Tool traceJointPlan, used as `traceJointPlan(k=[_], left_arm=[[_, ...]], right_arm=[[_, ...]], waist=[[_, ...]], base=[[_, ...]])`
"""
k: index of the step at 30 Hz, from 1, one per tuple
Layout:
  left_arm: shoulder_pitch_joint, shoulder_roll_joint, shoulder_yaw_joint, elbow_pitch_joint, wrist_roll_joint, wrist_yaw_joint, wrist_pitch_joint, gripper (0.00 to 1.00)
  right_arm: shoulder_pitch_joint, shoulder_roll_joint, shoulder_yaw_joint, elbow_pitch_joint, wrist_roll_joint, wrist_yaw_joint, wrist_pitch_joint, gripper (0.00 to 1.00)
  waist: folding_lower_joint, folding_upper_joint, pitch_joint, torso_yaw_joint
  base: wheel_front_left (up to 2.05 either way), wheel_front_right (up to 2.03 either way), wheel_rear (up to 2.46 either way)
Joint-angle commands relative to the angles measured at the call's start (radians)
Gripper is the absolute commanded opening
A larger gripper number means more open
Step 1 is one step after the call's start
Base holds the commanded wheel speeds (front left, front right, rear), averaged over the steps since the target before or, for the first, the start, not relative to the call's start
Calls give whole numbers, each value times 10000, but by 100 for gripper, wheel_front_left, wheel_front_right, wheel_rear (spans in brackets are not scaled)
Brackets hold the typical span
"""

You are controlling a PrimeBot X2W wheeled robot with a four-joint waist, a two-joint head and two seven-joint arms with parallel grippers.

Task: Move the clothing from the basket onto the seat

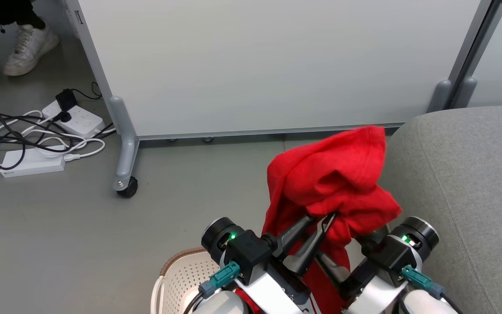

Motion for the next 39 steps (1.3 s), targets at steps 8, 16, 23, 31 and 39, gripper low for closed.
traceJointPlan(k=[8,16,23,31,39], left_arm=[[-296,33,-209,353,-168,186,-7,0],[-288,33,-182,531,-225,306,-7,100],[-62,36,133,623,-220,330,-7,100],[469,32,705,760,214,251,-7,100],[1274,35,1495,519,263,-435,-7,100]], right_arm=[[-143,144,19,274,349,1,-44,0],[48,163,-233,-50,462,1,-44,0],[42,3,-735,-356,99,1,-44,0],[190,-171,-1554,-725,-447,1,-43,0],[934,-209,-3400,-885,-1048,0,-44,0]], waist=[[0,-1,44,-10],[0,-1,41,-109],[0,-1,-153,-246],[0,-1,-310,-286],[0,-1,-354,-185]], base=[[0,0,0],[0,0,0],[0,0,0],[0,0,0],[0,0,0]])
